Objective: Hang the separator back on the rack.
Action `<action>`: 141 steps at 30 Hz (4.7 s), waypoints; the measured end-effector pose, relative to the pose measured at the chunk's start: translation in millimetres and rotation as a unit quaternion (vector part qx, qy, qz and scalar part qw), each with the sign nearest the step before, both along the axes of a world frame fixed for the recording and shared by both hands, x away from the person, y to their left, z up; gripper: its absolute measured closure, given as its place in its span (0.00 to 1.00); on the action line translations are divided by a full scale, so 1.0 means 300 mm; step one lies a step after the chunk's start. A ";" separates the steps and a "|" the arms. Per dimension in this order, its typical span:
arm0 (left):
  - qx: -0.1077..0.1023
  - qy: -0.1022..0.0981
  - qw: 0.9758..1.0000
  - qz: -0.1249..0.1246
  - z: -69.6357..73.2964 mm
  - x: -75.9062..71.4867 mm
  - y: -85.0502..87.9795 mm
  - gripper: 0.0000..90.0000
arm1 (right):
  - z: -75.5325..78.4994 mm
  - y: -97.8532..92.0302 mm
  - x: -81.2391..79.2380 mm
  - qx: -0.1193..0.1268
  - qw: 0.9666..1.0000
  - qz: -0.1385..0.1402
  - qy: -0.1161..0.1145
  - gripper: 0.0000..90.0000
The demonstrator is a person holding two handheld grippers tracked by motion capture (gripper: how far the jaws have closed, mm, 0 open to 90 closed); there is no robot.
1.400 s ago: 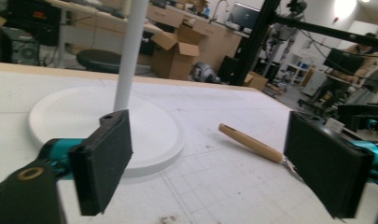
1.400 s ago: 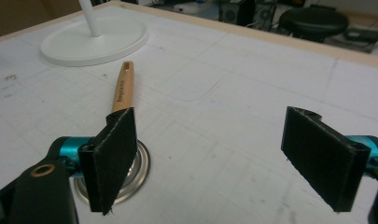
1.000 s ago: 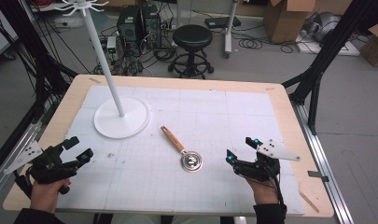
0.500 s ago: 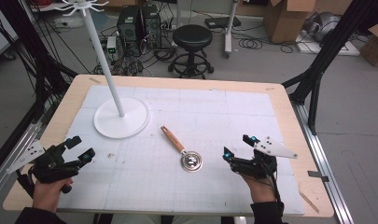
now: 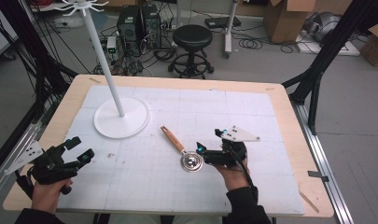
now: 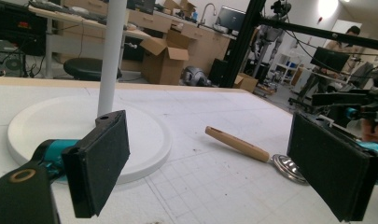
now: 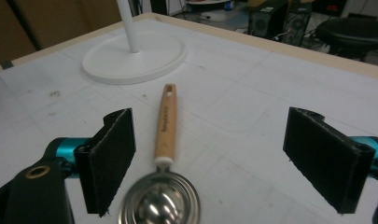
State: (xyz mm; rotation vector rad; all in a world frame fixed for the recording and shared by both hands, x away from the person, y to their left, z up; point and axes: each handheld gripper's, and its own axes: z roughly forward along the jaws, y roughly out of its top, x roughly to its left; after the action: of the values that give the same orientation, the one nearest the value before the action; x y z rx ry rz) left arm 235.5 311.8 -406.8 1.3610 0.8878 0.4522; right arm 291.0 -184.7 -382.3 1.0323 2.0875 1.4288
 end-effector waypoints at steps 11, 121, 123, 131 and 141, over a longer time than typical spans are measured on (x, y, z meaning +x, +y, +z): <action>0.003 0.003 1.000 -0.005 -0.002 0.006 -0.001 0.15 | -0.003 0.212 0.153 -0.043 0.998 0.032 0.044 0.21; -0.054 -0.038 0.921 -0.384 0.239 0.057 -0.441 0.76 | 0.092 0.310 -0.101 0.195 0.895 0.401 -0.008 0.75; -0.056 -0.040 0.920 -0.386 0.243 0.053 -0.444 0.77 | 0.094 0.310 -0.103 0.199 0.892 0.405 -0.010 0.75; -0.024 -0.048 0.928 -0.370 0.266 0.039 -0.454 0.78 | 0.091 0.308 -0.101 0.210 0.889 0.407 0.015 0.72; 0.049 -0.069 0.954 -0.287 0.334 0.005 -0.443 0.78 | 0.076 0.322 -0.137 0.164 0.930 0.328 0.004 0.33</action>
State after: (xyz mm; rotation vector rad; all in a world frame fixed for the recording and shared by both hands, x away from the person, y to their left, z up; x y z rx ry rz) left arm 237.0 179.0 -306.6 1.5805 0.3284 0.1364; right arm 249.9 -88.0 -359.5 0.4326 2.3709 2.1468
